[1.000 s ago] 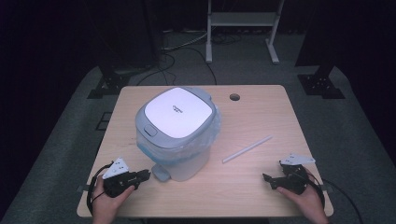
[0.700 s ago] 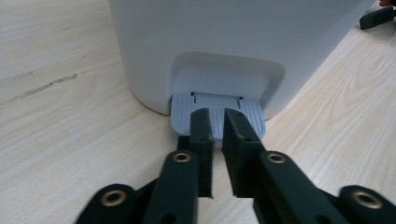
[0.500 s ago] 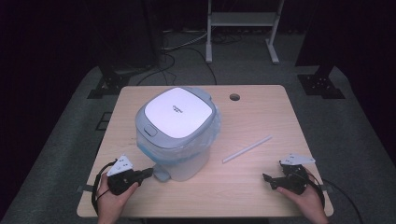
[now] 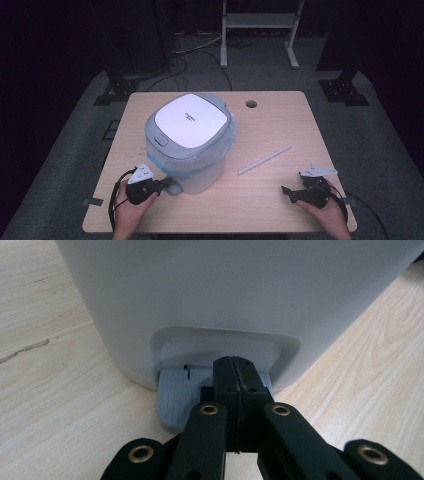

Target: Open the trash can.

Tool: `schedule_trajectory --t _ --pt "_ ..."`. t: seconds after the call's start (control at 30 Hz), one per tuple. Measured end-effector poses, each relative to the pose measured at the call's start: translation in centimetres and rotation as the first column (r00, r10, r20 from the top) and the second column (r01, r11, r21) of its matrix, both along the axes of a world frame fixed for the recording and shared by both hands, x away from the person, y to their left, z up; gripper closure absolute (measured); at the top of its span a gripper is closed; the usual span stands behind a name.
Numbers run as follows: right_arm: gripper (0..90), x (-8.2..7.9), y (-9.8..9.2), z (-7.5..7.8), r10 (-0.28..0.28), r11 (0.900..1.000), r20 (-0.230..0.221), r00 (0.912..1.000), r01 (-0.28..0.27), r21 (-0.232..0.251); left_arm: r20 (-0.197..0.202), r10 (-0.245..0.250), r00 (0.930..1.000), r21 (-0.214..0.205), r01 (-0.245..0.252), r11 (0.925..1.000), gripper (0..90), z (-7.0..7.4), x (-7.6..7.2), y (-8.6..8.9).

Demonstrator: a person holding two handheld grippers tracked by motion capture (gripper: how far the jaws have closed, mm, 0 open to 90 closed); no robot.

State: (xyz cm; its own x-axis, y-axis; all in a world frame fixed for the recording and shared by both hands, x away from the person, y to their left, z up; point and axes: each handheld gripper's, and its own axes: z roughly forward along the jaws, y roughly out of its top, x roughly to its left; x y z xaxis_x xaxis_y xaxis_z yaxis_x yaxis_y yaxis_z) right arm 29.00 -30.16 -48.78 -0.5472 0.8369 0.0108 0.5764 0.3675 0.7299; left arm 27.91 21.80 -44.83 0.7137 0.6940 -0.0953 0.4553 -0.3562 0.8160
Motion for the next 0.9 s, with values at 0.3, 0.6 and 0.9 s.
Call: schedule_trajectory --t 0.3,0.6,0.9 --pt "8.7 0.0 0.0 0.0 0.0 1.0 0.0 1.0 0.0 0.0 -0.001 0.001 1.0 0.03 -0.001 0.9996 90.0 -0.4 0.8 -0.4" --pt "8.7 0.0 0.0 0.0 0.001 1.0 0.0 1.0 -0.001 0.0 -0.003 -0.004 1.0 0.039 0.004 0.9992 90.0 -0.8 0.9 -0.6" --pt "8.7 0.0 0.0 0.0 0.003 1.0 0.001 1.0 -0.003 0.0 -0.005 -0.011 0.9999 0.023 0.011 0.9997 89.9 -1.1 0.8 -0.2"
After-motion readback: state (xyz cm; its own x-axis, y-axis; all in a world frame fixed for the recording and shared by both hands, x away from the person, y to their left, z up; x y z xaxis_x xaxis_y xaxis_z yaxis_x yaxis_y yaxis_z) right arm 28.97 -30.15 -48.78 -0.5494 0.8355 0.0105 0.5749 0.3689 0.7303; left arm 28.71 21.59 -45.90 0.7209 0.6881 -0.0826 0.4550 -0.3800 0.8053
